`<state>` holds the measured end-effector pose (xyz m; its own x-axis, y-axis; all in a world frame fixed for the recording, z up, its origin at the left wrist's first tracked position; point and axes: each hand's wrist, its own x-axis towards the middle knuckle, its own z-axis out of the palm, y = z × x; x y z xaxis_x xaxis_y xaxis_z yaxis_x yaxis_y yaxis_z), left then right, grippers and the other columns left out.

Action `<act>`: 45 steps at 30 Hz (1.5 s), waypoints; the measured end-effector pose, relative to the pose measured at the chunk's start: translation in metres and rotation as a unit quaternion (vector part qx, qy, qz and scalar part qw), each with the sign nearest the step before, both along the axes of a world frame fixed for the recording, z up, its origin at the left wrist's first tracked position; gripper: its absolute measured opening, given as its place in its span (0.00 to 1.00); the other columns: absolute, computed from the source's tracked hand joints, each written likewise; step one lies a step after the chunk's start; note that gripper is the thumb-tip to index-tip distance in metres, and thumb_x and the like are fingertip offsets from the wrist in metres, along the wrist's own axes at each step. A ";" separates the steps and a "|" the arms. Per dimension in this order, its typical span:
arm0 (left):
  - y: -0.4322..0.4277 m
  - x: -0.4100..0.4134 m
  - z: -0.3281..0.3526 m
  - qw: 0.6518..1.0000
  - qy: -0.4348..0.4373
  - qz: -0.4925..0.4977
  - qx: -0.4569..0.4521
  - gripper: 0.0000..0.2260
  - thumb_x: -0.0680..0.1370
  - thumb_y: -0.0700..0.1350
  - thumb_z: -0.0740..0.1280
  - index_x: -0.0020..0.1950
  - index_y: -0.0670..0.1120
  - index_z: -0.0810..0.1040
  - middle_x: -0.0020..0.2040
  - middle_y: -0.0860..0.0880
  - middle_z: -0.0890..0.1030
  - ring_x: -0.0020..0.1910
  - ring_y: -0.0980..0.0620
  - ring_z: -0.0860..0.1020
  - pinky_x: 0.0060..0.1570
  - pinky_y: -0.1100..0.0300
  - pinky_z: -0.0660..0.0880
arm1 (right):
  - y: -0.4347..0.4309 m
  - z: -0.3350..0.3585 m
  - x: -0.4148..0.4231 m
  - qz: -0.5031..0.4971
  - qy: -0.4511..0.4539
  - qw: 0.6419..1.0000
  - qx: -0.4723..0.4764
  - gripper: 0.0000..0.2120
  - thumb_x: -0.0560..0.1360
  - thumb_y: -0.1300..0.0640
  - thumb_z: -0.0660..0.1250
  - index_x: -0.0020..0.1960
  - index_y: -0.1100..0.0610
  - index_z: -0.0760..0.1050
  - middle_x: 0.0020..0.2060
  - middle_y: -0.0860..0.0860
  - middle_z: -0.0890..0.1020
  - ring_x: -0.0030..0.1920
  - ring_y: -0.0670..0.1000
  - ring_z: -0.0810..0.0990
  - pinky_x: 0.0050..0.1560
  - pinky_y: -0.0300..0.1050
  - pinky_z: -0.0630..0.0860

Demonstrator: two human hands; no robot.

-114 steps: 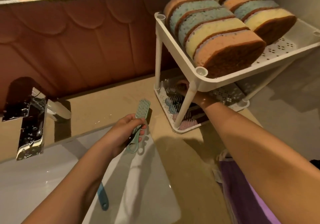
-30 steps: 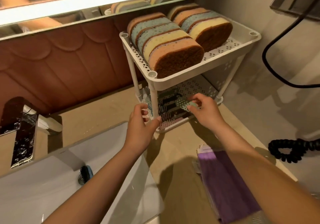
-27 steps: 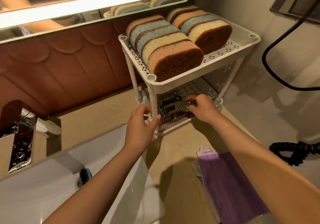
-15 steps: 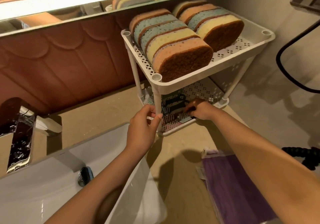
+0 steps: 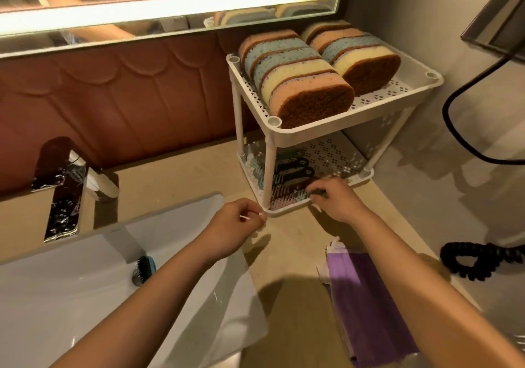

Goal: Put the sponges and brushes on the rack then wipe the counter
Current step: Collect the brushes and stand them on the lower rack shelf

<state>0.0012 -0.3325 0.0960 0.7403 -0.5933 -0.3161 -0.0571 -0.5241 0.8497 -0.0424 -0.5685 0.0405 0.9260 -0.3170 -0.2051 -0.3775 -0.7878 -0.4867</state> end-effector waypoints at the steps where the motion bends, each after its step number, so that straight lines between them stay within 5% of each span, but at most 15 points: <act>1: 0.008 -0.003 0.002 0.999 0.011 -0.033 0.011 0.08 0.79 0.42 0.63 0.56 0.43 0.75 0.44 0.50 0.78 0.41 0.56 0.76 0.37 0.76 0.70 | 0.010 0.005 -0.009 0.003 -0.009 1.000 0.003 0.11 0.76 0.57 0.65 0.58 0.53 0.78 0.57 0.51 0.80 0.56 0.52 0.76 0.58 0.48 0.74; 3: 0.025 -0.011 0.006 0.995 0.012 -0.086 0.042 0.09 0.79 0.43 0.61 0.58 0.43 0.75 0.46 0.49 0.78 0.43 0.57 0.76 0.38 0.76 0.70 | 0.032 0.015 -0.027 0.010 -0.019 1.000 0.021 0.11 0.76 0.56 0.65 0.58 0.53 0.78 0.56 0.50 0.80 0.55 0.51 0.77 0.56 0.46 0.74; 8: 0.070 -0.030 0.006 0.988 -0.009 -0.118 0.094 0.13 0.79 0.48 0.61 0.61 0.46 0.75 0.55 0.47 0.79 0.54 0.49 0.77 0.57 0.55 0.73 | 0.093 0.040 -0.055 0.037 -0.027 0.996 0.074 0.13 0.75 0.55 0.66 0.60 0.52 0.77 0.50 0.47 0.80 0.51 0.48 0.78 0.53 0.42 0.74; 15: 0.149 -0.057 0.010 0.981 -0.026 -0.102 0.163 0.16 0.79 0.53 0.61 0.64 0.49 0.72 0.56 0.51 0.76 0.55 0.53 0.76 0.59 0.57 0.73 | 0.178 0.057 -0.062 0.140 -0.007 0.986 0.095 0.13 0.77 0.53 0.65 0.61 0.50 0.76 0.52 0.47 0.80 0.51 0.46 0.78 0.54 0.43 0.77; 38: 0.438 -0.136 -0.019 0.949 0.030 0.235 0.207 0.18 0.79 0.54 0.60 0.66 0.48 0.70 0.60 0.47 0.75 0.59 0.49 0.74 0.58 0.56 0.71 | 0.467 0.043 -0.041 0.455 0.068 0.886 0.055 0.13 0.77 0.53 0.63 0.59 0.54 0.76 0.50 0.50 0.81 0.50 0.50 0.79 0.55 0.48 0.76; 45: 0.507 -0.135 -0.056 0.875 0.020 0.467 0.126 0.04 0.76 0.47 0.67 0.46 0.48 0.74 0.45 0.48 0.78 0.49 0.44 0.78 0.51 0.52 0.74 | 0.543 0.033 -0.013 0.472 0.081 0.877 0.027 0.12 0.77 0.54 0.63 0.59 0.55 0.77 0.53 0.54 0.81 0.53 0.54 0.79 0.55 0.49 0.75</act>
<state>-0.1334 0.1743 0.0404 0.8506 0.3567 -0.3862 0.5229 -0.4979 0.6919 -0.0551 -0.0256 0.0730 0.7272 0.5907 -0.3496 0.3634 -0.7634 -0.5340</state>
